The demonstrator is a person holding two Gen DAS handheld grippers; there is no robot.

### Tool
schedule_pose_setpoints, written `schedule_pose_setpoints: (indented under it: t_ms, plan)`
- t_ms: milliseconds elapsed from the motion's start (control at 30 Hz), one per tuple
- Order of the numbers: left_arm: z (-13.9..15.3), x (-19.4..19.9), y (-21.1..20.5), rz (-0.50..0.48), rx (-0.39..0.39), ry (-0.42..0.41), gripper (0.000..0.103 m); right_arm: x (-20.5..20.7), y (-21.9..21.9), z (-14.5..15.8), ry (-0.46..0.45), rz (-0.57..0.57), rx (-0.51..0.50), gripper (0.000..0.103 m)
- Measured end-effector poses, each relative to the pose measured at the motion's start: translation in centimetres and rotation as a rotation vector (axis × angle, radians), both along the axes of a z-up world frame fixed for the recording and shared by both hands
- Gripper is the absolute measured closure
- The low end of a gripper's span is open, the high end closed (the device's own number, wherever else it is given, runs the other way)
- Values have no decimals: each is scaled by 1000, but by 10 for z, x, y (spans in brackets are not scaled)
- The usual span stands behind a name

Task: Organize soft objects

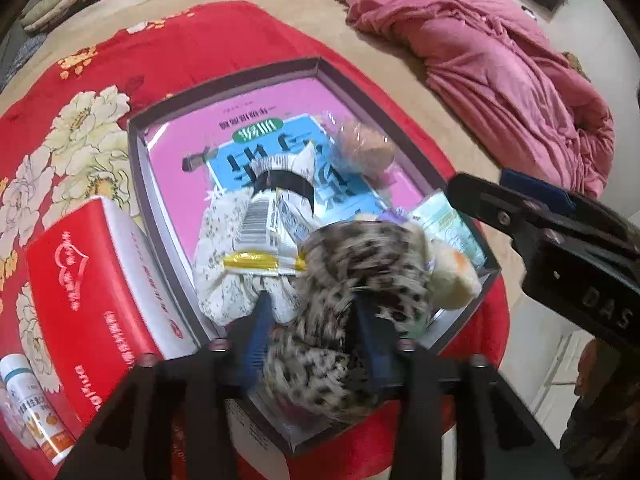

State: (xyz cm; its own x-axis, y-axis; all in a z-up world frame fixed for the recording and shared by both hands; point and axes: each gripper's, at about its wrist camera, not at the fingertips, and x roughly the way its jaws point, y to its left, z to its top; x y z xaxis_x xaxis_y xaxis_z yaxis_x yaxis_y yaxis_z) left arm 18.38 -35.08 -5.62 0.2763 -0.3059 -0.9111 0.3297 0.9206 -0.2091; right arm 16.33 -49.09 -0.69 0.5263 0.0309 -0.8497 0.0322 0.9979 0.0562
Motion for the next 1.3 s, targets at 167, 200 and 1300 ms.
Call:
schedule_pose_setpoints:
  t_ms: [167, 200, 1300]
  plan:
    - [15, 4, 8, 23, -19, -27, 43, -9, -3, 14, -24, -8, -3, 41]
    - [17, 4, 9, 25, -5, -31, 41, -11, -3, 17, -27, -10, -4, 41]
    - [115, -78, 220, 276, -44, -219, 27, -72, 152, 96, -176, 198, -12, 37]
